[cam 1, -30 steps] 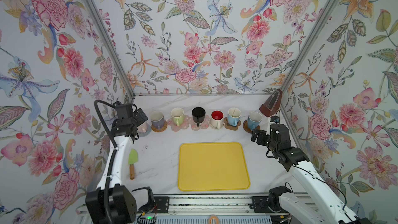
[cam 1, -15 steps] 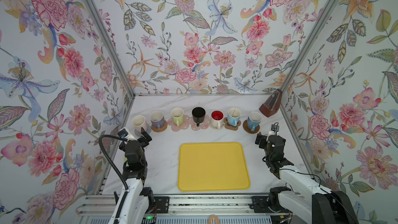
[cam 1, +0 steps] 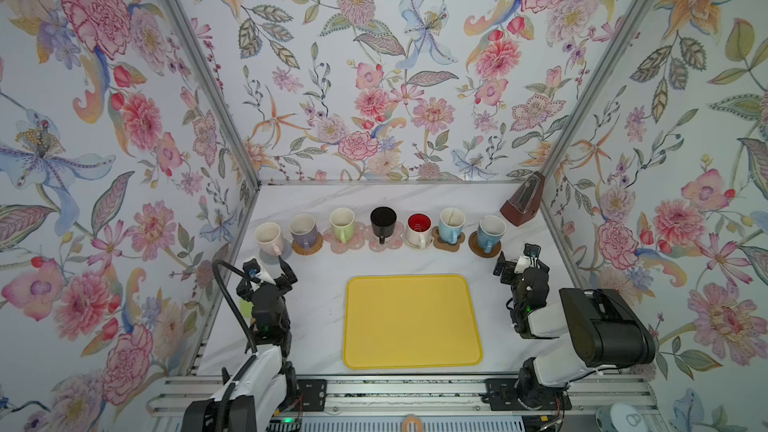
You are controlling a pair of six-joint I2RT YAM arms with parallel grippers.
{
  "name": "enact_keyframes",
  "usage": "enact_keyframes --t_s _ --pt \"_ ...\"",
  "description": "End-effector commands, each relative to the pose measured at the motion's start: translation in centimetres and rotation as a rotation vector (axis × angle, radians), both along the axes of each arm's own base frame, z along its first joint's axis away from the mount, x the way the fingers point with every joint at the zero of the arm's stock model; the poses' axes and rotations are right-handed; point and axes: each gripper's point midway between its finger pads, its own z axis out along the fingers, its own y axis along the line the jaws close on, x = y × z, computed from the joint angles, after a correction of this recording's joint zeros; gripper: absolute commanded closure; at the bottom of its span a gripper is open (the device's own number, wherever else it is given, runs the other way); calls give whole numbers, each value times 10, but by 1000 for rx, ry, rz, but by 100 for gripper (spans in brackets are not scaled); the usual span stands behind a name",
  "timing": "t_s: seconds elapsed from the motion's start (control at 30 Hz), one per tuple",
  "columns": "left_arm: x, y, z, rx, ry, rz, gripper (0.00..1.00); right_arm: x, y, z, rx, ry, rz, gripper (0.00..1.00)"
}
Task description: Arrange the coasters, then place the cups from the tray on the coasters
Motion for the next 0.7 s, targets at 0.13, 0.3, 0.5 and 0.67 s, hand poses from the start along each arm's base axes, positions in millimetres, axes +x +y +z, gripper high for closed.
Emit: enact_keyframes --t_s 0.13,0.3,0.5,0.67 --pt "14 -7 7 57 -64 -50 1 8 1 26 20 -99 2 1" --pt "36 -16 8 78 -47 -114 1 11 0 24 24 -89 1 1" --pt "56 -31 -7 76 -72 -209 1 16 -2 21 36 -64 -5 1" --pt "59 -27 -18 74 -27 -171 1 17 -3 21 40 -59 -4 1"
